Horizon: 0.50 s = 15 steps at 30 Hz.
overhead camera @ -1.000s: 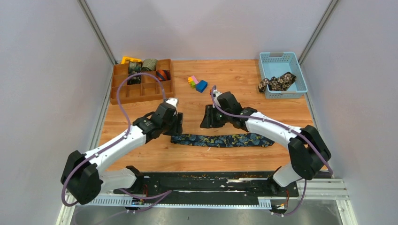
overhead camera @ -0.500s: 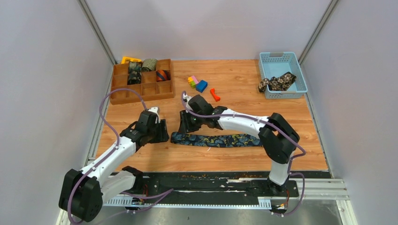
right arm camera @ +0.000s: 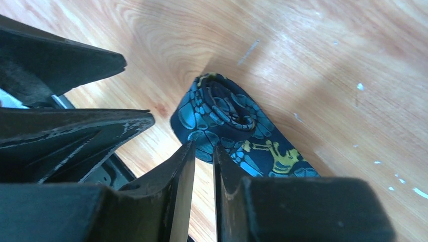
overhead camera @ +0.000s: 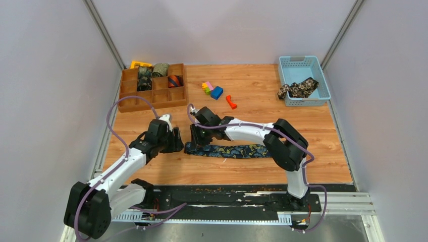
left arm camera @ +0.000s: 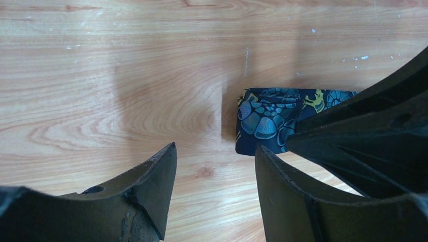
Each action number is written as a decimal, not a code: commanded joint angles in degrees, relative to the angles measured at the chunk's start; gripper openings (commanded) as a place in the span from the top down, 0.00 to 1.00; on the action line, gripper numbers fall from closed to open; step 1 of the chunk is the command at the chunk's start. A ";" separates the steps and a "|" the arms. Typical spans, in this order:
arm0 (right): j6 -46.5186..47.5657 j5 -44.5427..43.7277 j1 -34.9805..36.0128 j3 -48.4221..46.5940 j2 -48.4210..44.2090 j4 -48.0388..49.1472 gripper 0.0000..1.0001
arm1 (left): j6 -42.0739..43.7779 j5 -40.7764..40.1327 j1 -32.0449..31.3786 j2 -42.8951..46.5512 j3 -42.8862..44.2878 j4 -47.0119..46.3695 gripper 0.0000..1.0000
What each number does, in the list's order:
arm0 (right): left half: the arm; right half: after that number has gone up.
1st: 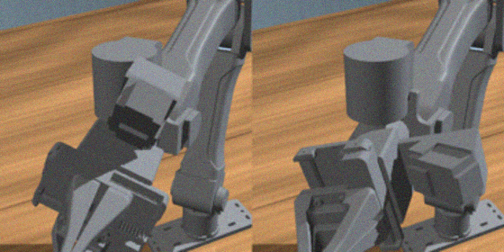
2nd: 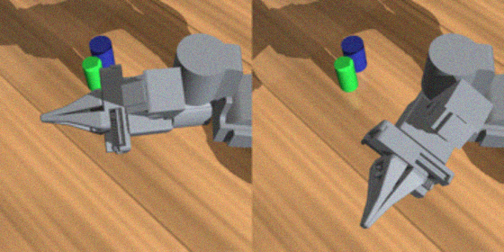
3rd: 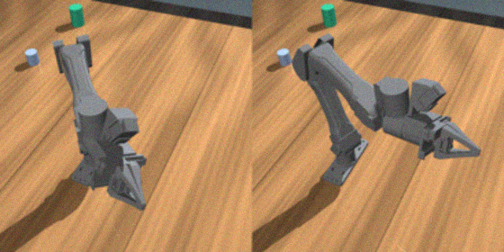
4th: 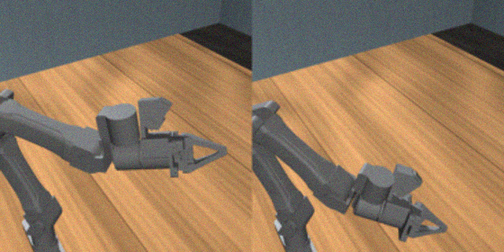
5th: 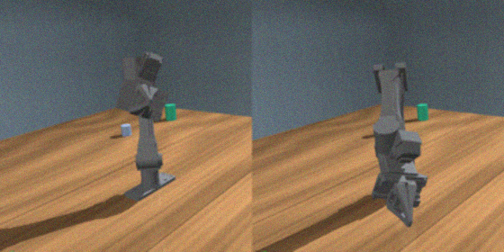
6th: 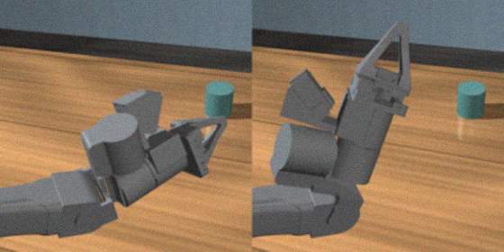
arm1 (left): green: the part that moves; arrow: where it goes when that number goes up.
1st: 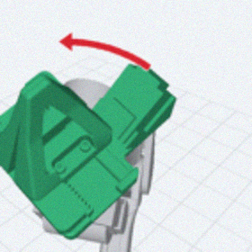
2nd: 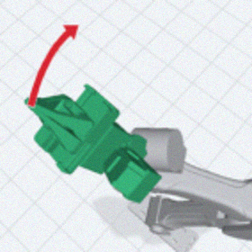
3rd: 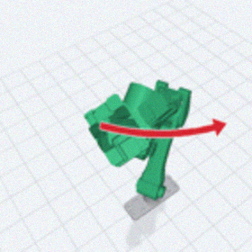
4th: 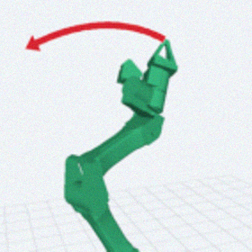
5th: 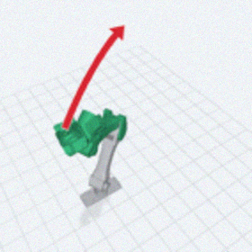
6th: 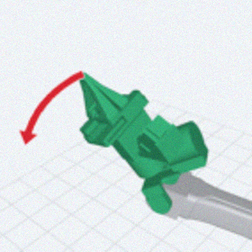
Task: Roll the ties
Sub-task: Roll the tie at the center of the board.
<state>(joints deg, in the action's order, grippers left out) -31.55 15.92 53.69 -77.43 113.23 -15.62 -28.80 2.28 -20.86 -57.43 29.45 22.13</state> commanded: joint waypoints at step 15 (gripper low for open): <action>1.68 -3.36 -1.48 1.10 1.82 0.33 0.82 | 4.53 7.71 0.77 -5.62 -0.24 -10.64 0.29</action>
<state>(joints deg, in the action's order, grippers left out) -30.92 13.52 52.60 -76.75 113.69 -16.91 -26.63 8.86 -20.60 -60.75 28.64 14.35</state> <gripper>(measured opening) 0.188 0.715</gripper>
